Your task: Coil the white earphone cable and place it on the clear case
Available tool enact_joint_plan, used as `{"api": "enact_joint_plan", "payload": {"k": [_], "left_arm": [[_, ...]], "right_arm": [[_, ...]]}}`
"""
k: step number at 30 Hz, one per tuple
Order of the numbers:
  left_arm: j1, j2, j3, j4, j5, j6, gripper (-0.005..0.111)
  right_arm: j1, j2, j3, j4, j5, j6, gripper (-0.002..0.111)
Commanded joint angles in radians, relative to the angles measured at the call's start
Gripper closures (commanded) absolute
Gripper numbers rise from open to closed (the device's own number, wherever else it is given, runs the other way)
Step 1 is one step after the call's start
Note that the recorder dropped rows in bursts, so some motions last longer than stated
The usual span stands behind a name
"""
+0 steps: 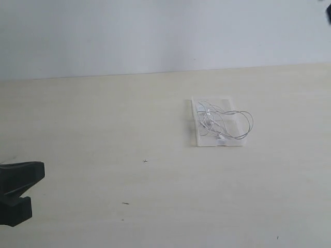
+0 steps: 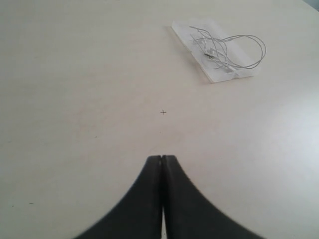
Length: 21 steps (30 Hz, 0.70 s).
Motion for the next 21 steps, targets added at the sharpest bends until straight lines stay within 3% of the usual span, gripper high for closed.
{"api": "enact_joint_plan", "payload": {"k": [1,6,10,15,21], "left_arm": [[0.001,-0.007,0.001,0.006,0.004,0.005,0.107],[0.001,-0.007,0.001,0.006,0.004,0.005,0.107],[0.001,-0.007,0.001,0.006,0.004,0.005,0.107],[0.001,-0.007,0.001,0.006,0.004,0.005,0.107],[0.001,-0.007,0.001,0.006,0.004,0.005,0.107]], "right_arm": [[-0.005,-0.28,0.008,0.015,-0.154,-0.001,0.108],[-0.015,-0.537,0.009,0.006,-0.178,-0.012,0.108],[-0.101,-0.717,0.068,0.006,-0.169,-0.017,0.108],[-0.188,-0.887,0.297,-0.008,-0.214,-0.034,0.108],[-0.197,-1.016,0.674,-0.009,-0.41,-0.031,0.108]]}}
